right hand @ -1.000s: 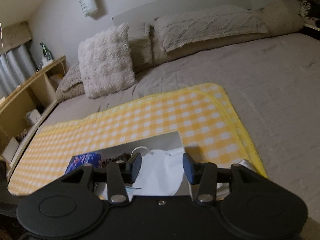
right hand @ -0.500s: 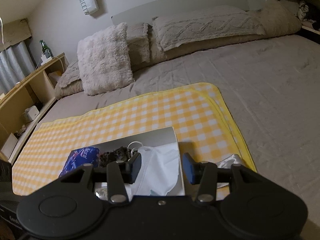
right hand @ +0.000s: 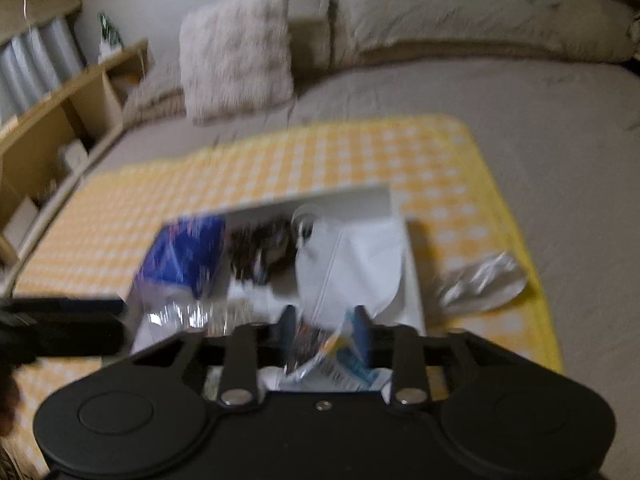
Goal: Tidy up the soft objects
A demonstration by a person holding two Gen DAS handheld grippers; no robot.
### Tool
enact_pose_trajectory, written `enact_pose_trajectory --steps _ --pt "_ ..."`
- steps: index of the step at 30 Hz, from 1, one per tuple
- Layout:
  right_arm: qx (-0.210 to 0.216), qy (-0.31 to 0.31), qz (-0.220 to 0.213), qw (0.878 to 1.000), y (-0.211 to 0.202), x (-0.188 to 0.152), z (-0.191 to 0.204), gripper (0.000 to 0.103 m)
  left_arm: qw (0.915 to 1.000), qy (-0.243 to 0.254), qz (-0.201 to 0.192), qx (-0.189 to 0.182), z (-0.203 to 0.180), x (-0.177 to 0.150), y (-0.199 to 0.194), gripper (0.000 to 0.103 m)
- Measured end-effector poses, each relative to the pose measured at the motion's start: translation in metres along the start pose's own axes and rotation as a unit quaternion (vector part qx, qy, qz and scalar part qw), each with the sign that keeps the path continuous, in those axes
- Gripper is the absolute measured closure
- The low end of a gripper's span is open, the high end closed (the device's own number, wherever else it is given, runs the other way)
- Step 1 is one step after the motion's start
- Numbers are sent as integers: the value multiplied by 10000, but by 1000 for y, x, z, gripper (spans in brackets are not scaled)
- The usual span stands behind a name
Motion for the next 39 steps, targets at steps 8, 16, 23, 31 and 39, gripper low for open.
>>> enact_pose_trajectory --steps 8,16,23,31,39 --pt "-565 -297 704 9955 49 -2 23 77 9998 -44 -52 201 18 -10 -22 3" --pt "-1055 -436 1092 9874 45 -18 16 76 9994 120 -138 311 15 -13 -35 2" --pt "-531 -147 89 9984 -24 -17 30 61 9984 193 -296 434 7 -16 -52 0" --pt "-211 -101 -936 9953 -91 -24 61 25 9952 159 -524 807 3 -26 -88 0" --pt "-272 -52 -1376 9901 -120 -51 97 9 9874 250 -764 1362 -4 -41 -127 0"
Point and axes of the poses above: each gripper's, at about its wrist camera, not at the fingertips, and y roughly the way its jaws point, z to its left, x to its top, the point moved 1 cm from there along y, roughly the way its jaws point, and after that the axes turned 11 degrees about z, right-handed, at the moved point
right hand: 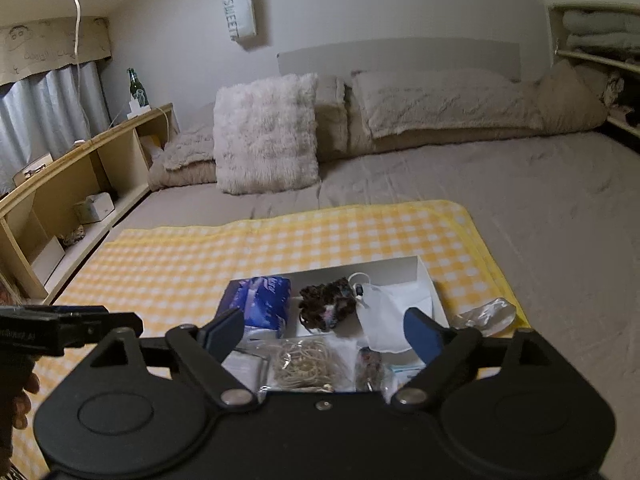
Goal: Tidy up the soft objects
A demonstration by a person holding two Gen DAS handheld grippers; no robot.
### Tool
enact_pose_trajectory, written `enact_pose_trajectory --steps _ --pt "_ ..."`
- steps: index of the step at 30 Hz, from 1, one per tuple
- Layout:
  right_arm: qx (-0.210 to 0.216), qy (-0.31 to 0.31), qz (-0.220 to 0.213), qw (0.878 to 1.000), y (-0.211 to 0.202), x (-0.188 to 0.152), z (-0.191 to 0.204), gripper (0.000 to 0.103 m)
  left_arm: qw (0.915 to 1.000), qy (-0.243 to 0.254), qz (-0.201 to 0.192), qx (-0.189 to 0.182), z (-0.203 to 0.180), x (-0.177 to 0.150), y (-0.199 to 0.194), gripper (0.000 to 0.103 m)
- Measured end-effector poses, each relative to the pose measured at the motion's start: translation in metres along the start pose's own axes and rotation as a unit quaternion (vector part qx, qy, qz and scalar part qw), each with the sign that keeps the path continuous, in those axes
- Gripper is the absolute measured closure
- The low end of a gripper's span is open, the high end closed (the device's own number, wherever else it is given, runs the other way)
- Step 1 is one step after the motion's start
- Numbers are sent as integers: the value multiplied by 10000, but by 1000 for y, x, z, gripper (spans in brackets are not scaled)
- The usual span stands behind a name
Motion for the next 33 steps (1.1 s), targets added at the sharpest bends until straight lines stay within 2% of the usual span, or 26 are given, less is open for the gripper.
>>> enact_pose_trajectory --steps 1,2,6,14,24,33 --pt "-31 -54 -70 10000 -4 -2 5 4 9999 -3 -37 104 1 -2 -5 0" --pt "-50 -100 -168 9998 -9 -6 10 3 9997 -2 -76 213 3 -5 -11 0" --pt "-48 -147 -452 9989 -25 -18 22 1 9982 12 -227 558 10 -16 -28 0" --pt "-287 -249 -722 9967 -45 -44 39 0 9898 232 -633 1258 17 -49 -51 0" --pt "-387 -354 -909 9945 -57 -72 55 0 9840 153 -893 1532 17 -87 -67 0" --pt "-491 -551 -920 9930 -58 -91 65 0 9838 -32 -954 1515 18 -114 -73 0"
Point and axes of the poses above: each gripper's, at about its wrist camera, not at the fingertips, and y roughly the way its jaws point, z to its left, x to its top, the point moved 1 cm from there along y, roughly the way its jaws point, and after that the axes turned 11 degrees about z, right-handed, at the moved point
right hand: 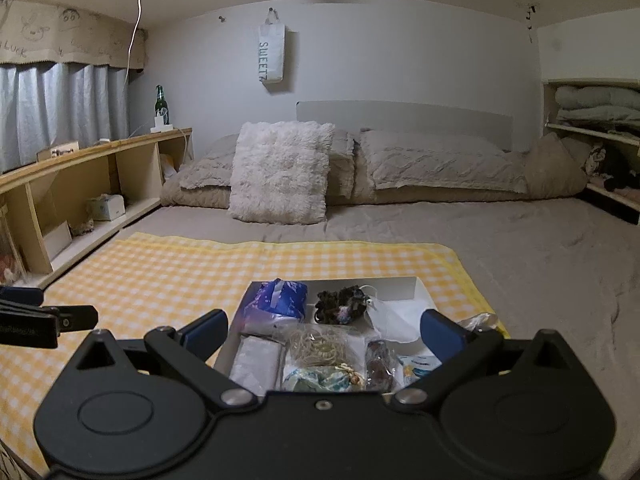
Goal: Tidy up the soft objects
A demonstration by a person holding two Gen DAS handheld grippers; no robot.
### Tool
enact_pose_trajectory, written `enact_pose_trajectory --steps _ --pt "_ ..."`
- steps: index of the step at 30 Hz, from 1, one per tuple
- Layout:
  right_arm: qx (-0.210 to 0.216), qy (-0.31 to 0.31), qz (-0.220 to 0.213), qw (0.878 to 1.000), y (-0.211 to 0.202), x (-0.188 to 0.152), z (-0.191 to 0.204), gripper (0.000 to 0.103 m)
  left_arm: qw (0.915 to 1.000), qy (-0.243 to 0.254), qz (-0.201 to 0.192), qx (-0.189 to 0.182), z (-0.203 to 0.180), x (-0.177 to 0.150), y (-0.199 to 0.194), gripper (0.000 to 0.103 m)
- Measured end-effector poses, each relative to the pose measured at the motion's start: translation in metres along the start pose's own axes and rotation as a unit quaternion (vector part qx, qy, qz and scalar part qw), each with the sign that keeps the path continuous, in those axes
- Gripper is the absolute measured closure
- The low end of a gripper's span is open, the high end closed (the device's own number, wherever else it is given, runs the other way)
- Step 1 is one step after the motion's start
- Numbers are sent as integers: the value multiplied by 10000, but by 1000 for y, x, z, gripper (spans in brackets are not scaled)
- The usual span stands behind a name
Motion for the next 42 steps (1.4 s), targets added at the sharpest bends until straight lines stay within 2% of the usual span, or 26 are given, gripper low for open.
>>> enact_pose_trajectory --steps 15,42 --pt "-111 -251 -18 9996 -4 -9 10 0 9999 124 -16 -50 -1 -4 -7 0" --pt "-93 -265 -36 9996 -3 -6 10 0 9999 101 8 -22 0 -4 -8 0"
Point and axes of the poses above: each gripper's, at about its wrist camera, not at the fingertips, and y roughly the way its jaws point, z to its left, x to its top, the point moved 1 cm from there along y, roughly the way its jaws point, and after that the axes turned 11 degrees about z, right-handed, at the moved point
